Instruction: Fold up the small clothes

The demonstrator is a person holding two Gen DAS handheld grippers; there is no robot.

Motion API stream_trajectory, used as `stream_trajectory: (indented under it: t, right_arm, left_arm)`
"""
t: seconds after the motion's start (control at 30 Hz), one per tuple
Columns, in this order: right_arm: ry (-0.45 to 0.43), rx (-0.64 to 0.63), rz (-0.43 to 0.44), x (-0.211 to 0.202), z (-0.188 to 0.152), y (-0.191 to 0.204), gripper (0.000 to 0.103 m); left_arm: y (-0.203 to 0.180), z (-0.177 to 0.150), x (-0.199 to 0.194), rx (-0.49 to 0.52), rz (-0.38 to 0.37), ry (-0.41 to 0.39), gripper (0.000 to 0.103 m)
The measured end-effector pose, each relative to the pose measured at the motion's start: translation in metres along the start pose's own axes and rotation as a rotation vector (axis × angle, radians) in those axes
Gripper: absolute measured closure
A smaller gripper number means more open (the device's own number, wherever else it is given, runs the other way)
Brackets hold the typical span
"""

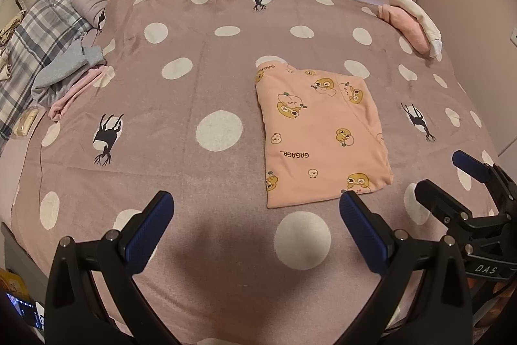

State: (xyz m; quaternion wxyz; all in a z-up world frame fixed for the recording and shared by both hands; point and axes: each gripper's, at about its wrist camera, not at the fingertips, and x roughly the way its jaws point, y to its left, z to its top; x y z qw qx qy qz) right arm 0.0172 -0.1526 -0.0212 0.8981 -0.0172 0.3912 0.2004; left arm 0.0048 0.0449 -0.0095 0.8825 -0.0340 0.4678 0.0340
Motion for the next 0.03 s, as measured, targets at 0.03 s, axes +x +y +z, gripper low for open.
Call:
stream_trajectory:
  t: [0.03]
  right_arm:
    - [-0.001,0.000,0.001,0.0000,0.0001,-0.0003,0.001]
  left_arm:
    - [0.0005,0.0003,0.0003,-0.002,0.001,0.001,0.000]
